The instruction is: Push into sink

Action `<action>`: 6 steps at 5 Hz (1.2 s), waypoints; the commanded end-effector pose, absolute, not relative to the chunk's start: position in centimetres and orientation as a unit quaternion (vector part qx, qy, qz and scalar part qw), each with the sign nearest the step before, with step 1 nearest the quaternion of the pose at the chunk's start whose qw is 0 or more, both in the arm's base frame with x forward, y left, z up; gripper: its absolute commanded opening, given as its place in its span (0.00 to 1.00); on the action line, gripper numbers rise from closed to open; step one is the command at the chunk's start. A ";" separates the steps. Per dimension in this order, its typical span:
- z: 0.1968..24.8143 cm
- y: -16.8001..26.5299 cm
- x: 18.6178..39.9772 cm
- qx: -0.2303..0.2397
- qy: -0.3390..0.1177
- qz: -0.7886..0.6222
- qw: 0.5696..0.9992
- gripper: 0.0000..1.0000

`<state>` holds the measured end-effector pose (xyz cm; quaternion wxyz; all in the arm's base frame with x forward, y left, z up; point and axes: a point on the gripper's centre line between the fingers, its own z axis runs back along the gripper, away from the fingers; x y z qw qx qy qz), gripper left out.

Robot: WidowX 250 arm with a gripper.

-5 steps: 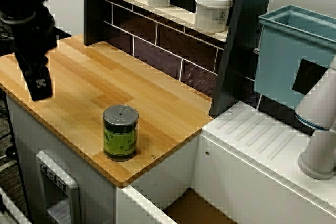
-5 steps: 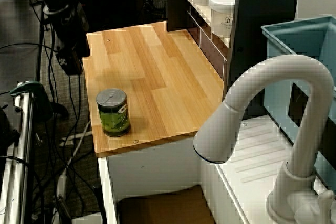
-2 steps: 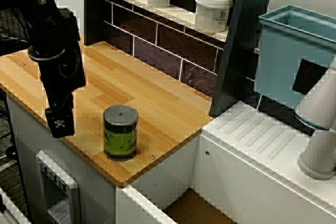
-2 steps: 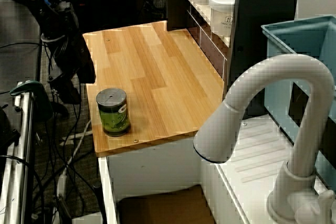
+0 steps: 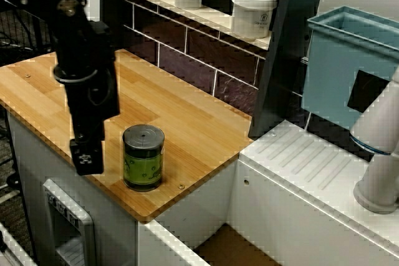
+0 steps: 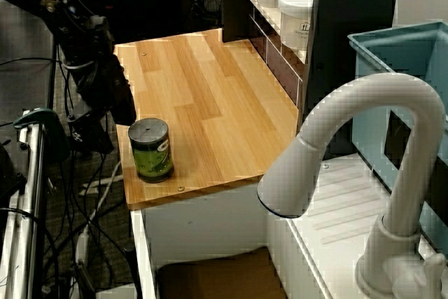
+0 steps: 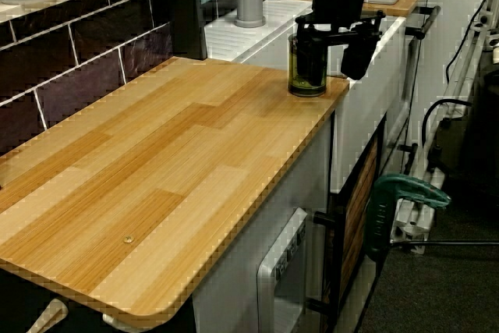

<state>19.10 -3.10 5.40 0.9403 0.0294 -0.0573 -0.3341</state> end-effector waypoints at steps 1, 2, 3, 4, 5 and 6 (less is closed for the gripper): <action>4.7 -4.8 23.6 0.031 -0.065 -0.338 0.939 1.00; 4.2 -6.3 25.3 0.026 -0.056 -0.351 0.934 1.00; 4.0 -8.3 26.2 0.024 -0.046 -0.372 0.927 1.00; 5.1 -8.0 25.9 0.015 -0.059 -0.369 0.928 1.00; 6.4 -6.7 25.8 0.006 -0.071 -0.361 0.930 1.00; 8.4 -3.6 25.7 -0.001 -0.082 -0.342 0.936 1.00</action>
